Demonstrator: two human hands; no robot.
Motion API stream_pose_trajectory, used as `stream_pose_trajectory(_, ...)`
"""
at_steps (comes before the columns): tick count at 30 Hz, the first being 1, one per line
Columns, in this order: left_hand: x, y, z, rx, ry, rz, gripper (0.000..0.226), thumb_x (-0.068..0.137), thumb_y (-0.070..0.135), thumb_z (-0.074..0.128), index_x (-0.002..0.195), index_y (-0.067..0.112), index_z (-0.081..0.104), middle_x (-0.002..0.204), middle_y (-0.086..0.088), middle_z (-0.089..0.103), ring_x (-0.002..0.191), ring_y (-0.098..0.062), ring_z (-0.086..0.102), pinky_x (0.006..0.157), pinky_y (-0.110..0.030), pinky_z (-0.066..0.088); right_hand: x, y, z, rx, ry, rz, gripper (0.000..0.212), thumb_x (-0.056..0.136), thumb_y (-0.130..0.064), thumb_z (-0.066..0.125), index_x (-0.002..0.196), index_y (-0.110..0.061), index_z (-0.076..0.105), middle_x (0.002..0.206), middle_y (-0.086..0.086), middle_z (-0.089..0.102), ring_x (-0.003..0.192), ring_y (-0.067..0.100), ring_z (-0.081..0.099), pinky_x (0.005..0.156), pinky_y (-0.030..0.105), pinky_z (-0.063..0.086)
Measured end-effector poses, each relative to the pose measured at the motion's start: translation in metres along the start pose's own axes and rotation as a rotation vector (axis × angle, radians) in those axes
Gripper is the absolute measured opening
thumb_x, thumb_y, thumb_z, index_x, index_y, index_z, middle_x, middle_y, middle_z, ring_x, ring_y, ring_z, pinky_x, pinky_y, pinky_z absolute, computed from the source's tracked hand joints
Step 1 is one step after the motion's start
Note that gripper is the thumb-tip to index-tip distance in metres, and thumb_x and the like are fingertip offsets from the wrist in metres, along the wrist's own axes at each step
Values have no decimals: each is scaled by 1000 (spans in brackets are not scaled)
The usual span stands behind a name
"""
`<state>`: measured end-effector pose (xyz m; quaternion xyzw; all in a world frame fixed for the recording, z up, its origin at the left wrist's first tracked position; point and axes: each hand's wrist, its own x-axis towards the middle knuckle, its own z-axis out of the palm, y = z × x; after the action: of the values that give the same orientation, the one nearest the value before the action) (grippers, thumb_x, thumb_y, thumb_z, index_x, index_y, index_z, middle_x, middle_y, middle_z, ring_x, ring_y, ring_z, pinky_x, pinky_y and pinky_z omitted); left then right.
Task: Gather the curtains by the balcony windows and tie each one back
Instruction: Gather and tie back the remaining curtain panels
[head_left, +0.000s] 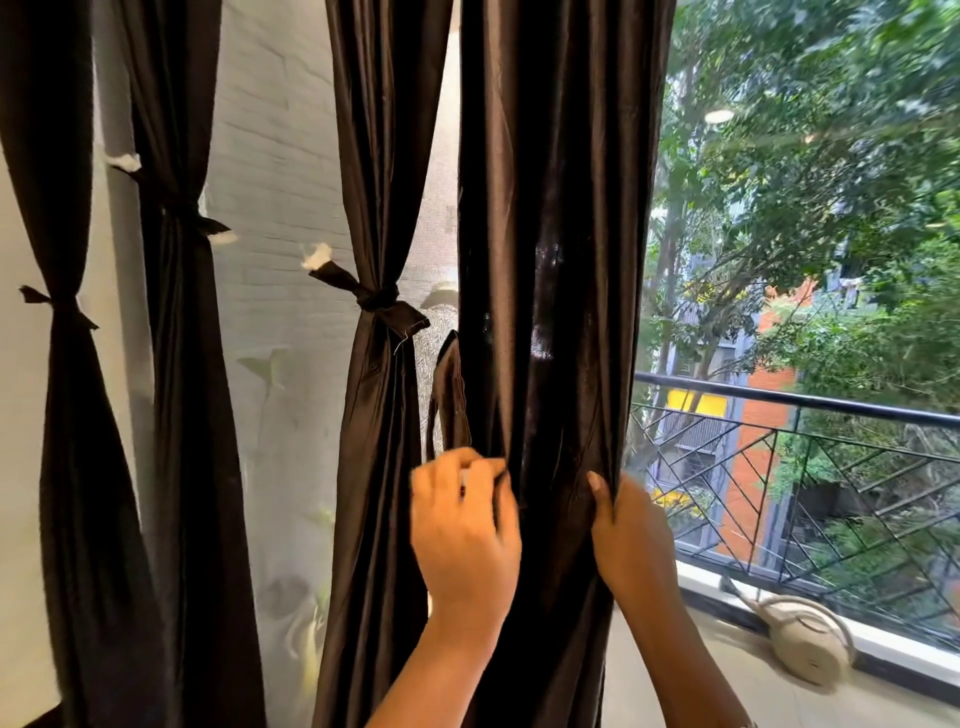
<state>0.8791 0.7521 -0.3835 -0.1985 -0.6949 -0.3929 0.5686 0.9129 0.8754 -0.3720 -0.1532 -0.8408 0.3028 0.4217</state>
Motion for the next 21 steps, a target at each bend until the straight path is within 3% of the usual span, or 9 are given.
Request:
stream_pose_trajectory(3,-8,13,-1,-44,-156,45,19,84,21,48,81,12,65,80,1,64,80,-15,54,61,-18,47,-1,-8,3,-20,-45,-30,28,98,-26,38,99,-5,57,82,13,63,87,35,62,66,31,38)
stream_pose_trajectory(5,-11,19,0,-105,-243,-40,12,85,17,52,80,13,62,75,1,58,72,-17,56,48,-17,41,-2,-15,5,39,-128,-52,32,98,-32,36,93,-10,59,79,9,63,83,31,62,64,31,41)
stream_pose_trajectory(8,-15,21,6,-177,-360,-210,9,92,13,52,85,12,58,77,3,52,75,-14,49,50,-15,30,-6,-28,4,172,-235,-44,43,87,-58,31,72,-25,54,69,-4,60,73,18,61,59,25,41)
stream_pose_trajectory(10,-19,21,8,-217,-352,-197,9,92,12,52,84,10,57,74,7,50,76,-14,47,51,-16,31,-7,-33,3,230,-243,-28,51,73,-73,31,78,-29,57,74,-11,64,76,11,63,65,24,46)
stream_pose_trajectory(13,-21,21,6,-302,-398,-203,8,89,8,55,82,11,58,72,6,50,72,-8,46,52,-17,35,-2,-34,6,174,-179,-13,42,88,-56,43,100,-21,63,90,0,70,88,20,65,79,34,51)
stream_pose_trajectory(16,-20,13,3,-335,-381,-171,5,85,14,58,82,13,61,79,5,57,80,-3,47,67,-11,36,2,-34,7,34,-135,11,37,97,-37,39,104,-8,60,97,13,67,93,31,63,76,32,47)
stream_pose_trajectory(19,-8,2,0,-307,-183,-247,18,89,23,54,101,12,62,98,3,60,95,-12,55,81,-13,38,1,-30,5,7,-108,4,35,98,-34,38,107,-9,60,96,14,68,92,32,63,74,33,46)
stream_pose_trajectory(21,4,-8,2,-298,-110,-337,30,89,14,58,118,7,55,120,-7,56,114,-19,52,94,-26,41,0,-27,3,4,-95,0,35,98,-35,37,105,-9,60,89,12,67,88,32,63,73,35,49)
